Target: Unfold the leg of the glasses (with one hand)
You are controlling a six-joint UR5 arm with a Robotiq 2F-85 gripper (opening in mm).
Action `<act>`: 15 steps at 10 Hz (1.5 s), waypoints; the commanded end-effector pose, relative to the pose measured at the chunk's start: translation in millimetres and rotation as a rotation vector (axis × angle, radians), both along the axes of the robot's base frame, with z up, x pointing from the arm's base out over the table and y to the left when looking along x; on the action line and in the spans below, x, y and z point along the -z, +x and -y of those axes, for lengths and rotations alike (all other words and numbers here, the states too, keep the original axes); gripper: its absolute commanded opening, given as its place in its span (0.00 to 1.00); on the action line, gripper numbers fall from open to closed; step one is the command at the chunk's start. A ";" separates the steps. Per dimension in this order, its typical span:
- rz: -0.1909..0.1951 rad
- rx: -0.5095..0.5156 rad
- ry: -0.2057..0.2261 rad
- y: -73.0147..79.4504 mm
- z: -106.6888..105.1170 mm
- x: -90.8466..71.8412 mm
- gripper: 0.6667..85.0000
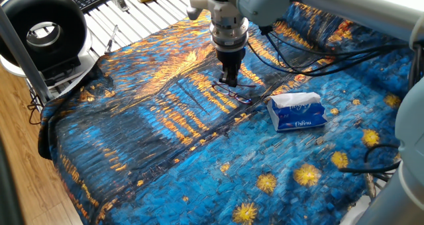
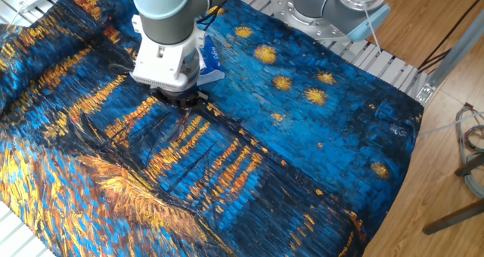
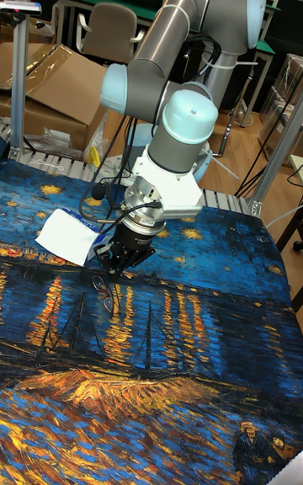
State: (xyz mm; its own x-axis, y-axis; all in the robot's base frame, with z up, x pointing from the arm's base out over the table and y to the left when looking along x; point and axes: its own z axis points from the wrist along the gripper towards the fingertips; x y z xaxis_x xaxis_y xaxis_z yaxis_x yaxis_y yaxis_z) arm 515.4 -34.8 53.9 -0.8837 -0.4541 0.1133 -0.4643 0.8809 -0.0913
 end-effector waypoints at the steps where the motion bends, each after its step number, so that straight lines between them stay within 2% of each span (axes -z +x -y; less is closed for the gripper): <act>1: -0.008 0.025 -0.013 -0.7 1.2 -4.5 0.00; 7: -0.010 0.036 0.000 6.1 -1.7 -25.1 0.00; 15: -0.028 0.059 -0.016 0.4 -1.6 -34.8 0.00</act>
